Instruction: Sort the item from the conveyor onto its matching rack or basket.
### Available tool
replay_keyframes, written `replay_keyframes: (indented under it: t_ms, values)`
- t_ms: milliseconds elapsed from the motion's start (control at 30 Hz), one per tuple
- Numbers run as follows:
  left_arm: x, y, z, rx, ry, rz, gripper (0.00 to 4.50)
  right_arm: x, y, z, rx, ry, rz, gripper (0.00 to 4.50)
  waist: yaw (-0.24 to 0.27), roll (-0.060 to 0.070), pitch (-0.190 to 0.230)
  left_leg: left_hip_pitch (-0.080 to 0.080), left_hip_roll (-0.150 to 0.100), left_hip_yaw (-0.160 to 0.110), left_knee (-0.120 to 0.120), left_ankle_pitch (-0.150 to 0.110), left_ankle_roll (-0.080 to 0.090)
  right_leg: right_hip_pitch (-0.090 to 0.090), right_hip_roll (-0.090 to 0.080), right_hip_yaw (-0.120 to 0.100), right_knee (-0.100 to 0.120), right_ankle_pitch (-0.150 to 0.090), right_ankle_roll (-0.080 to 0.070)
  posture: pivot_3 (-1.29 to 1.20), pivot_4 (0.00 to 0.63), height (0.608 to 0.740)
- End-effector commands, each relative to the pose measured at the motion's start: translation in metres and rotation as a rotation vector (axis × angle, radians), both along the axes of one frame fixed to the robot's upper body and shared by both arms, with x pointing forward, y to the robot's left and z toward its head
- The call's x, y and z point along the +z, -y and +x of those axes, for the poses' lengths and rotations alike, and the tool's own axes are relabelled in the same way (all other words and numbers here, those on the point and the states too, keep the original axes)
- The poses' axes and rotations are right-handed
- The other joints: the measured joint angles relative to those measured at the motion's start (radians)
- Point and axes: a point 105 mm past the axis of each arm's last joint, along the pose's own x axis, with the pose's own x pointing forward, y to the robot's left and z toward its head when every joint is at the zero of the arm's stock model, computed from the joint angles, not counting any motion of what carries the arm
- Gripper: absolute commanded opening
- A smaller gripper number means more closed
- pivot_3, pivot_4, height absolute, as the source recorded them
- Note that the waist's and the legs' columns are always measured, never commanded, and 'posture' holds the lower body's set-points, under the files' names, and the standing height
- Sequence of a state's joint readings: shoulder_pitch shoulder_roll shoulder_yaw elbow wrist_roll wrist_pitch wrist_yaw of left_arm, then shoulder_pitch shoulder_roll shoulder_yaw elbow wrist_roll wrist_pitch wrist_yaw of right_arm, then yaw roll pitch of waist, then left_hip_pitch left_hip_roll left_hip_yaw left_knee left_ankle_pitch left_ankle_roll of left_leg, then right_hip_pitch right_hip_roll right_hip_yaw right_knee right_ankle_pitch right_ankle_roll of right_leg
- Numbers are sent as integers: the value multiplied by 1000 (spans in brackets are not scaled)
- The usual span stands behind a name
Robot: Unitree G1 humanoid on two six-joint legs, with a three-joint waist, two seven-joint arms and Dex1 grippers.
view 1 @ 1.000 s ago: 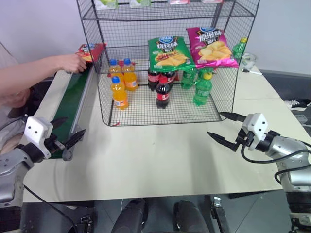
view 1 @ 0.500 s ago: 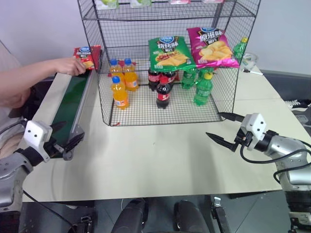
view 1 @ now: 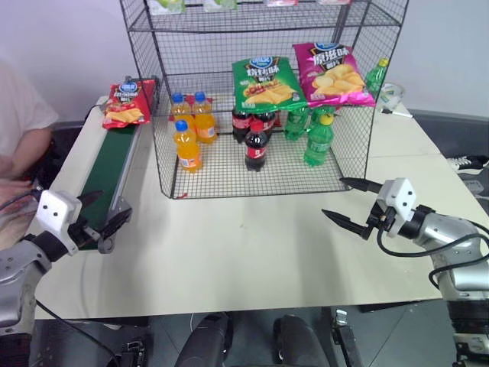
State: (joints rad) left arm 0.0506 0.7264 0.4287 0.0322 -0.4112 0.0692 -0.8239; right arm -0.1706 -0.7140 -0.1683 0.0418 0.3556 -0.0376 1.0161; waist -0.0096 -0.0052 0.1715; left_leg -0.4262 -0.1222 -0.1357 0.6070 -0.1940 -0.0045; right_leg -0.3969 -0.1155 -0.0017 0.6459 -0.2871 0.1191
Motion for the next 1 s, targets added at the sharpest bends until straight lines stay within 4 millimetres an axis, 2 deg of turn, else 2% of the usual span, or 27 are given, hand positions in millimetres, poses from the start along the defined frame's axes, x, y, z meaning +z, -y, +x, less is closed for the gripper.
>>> replay_keyframes:
  t_ms: [33,267,467,633,733,833,1000]
  values:
    - [14,-4,-2,13,57,37,4260,12,-4,-1,14,49,8,4500,0,0,0,0,0,0,0,0,0,0,0,0,0,0,0,0,150,740]
    - [17,-8,-2,41,84,49,4260,13,-6,0,22,50,12,4500,0,0,0,0,0,0,0,0,0,0,0,0,0,0,0,0,150,740]
    - [27,-13,-9,49,157,131,4260,14,-9,0,36,50,22,4500,0,0,0,0,0,0,0,0,0,0,0,0,0,0,0,0,150,740]
    - [36,-30,-28,110,333,616,4260,22,-24,-12,135,21,107,4500,-1,0,0,-1,0,2,-2,0,0,0,-1,2,-1,0,0,0,150,740]
    - [35,-33,-38,105,388,751,4260,24,-33,-20,194,-3,133,4500,2,0,0,-1,0,2,-4,0,0,-1,-1,2,-2,0,0,0,150,740]
    - [25,-38,-55,96,416,927,4260,16,-48,-30,285,-51,114,4500,2,-1,0,0,0,2,-6,0,0,-1,-1,2,-6,0,0,0,150,740]
    - [12,-44,-70,102,417,1044,4260,11,-66,-33,347,-77,110,4500,2,-1,0,-1,0,2,-11,0,0,-2,-1,1,-11,0,0,0,150,740]
